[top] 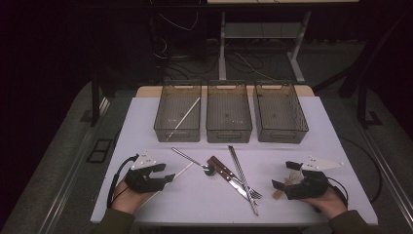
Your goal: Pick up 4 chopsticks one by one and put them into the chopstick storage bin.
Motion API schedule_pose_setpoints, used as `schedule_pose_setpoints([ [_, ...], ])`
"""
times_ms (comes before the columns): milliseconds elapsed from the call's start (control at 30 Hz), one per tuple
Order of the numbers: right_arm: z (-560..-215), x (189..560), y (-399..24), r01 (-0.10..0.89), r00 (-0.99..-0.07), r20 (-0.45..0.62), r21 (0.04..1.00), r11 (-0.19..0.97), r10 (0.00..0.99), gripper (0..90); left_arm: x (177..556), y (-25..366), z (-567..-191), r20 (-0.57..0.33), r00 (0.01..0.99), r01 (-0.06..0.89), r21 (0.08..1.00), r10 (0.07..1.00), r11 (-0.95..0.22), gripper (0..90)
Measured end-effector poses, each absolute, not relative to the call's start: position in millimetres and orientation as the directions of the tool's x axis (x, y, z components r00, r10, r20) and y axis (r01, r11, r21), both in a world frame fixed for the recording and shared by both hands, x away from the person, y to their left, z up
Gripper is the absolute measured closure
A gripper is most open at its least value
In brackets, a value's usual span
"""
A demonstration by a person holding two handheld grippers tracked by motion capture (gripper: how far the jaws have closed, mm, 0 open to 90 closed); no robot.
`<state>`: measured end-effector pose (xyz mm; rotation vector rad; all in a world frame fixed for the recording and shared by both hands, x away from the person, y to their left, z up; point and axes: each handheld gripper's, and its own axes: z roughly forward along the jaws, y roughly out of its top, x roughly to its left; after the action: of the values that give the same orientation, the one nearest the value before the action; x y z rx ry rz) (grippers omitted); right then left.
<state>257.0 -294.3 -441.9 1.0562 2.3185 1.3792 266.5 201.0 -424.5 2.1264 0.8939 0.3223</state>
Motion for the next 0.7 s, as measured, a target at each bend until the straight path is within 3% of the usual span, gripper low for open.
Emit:
schedule_pose_setpoints([
  [367,-441.8,256.7,-294.3,0.453,-0.714,0.140,0.839,0.300,0.686,8.8,258.1,201.3,-435.5,-0.061,0.708,0.543,0.684,0.704,-0.487,67.4],
  [700,-441.7,256.7,-294.5,0.453,-0.713,0.142,0.840,0.297,0.686,8.8,257.4,199.5,-441.0,-0.055,0.719,0.551,0.653,0.693,-0.520,77.3],
])
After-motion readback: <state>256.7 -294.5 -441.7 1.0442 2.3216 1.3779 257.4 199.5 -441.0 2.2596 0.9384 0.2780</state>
